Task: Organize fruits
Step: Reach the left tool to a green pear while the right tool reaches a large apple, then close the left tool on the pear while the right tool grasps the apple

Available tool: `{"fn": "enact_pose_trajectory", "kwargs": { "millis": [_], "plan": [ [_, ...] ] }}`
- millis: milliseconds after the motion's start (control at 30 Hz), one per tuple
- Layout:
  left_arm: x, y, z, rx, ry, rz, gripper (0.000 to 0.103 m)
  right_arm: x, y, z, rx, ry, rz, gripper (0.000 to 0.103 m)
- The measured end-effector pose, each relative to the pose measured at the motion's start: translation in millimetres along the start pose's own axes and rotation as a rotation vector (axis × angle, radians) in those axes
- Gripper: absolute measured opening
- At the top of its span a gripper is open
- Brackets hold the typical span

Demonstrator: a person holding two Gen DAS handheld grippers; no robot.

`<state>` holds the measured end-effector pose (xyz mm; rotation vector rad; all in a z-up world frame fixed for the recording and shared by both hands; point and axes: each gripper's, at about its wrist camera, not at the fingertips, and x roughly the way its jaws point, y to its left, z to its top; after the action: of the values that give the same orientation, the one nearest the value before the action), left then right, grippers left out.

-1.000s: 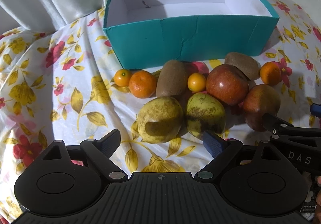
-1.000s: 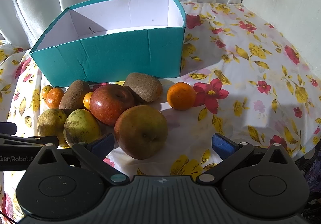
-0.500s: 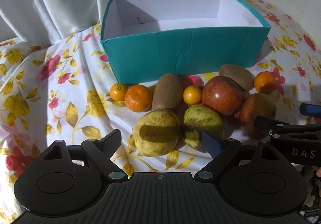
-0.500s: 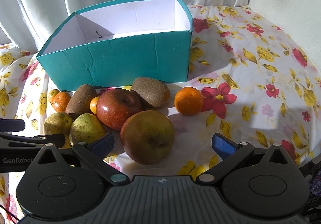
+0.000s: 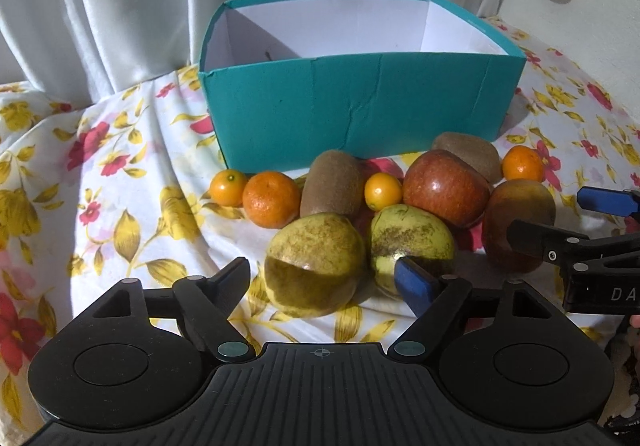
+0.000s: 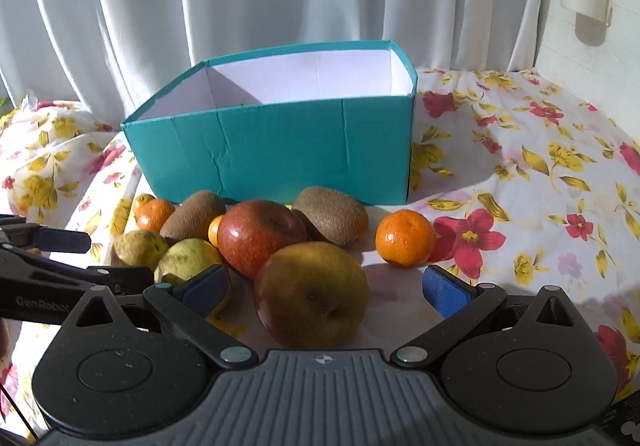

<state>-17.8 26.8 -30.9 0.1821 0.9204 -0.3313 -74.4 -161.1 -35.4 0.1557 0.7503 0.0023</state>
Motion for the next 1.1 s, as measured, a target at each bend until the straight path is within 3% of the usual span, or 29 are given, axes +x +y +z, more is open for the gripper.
{"fn": "enact_pose_trajectory", "kwargs": {
  "millis": [300, 567, 733, 867, 1100],
  "plan": [
    [10, 10, -6, 0.045, 0.022, -0.007, 0.077, 19, 2, -5, -0.009, 0.051, -0.012, 0.102],
    [29, 9, -1, 0.074, 0.02, -0.002, 0.078, 39, 6, -10, -0.033, 0.101, 0.0, 0.079],
    [45, 1, -2, 0.122, 0.054, 0.017, 0.076, 49, 10, -11, -0.061, 0.107, -0.005, 0.073],
    [44, 2, -3, 0.128, 0.046, -0.013, 0.066, 51, 10, -13, -0.07, 0.095, -0.006, 0.073],
    [41, 2, -2, 0.115, 0.052, -0.01, 0.065, 54, 12, -15, -0.09, 0.079, -0.018, 0.072]
  ]
}}
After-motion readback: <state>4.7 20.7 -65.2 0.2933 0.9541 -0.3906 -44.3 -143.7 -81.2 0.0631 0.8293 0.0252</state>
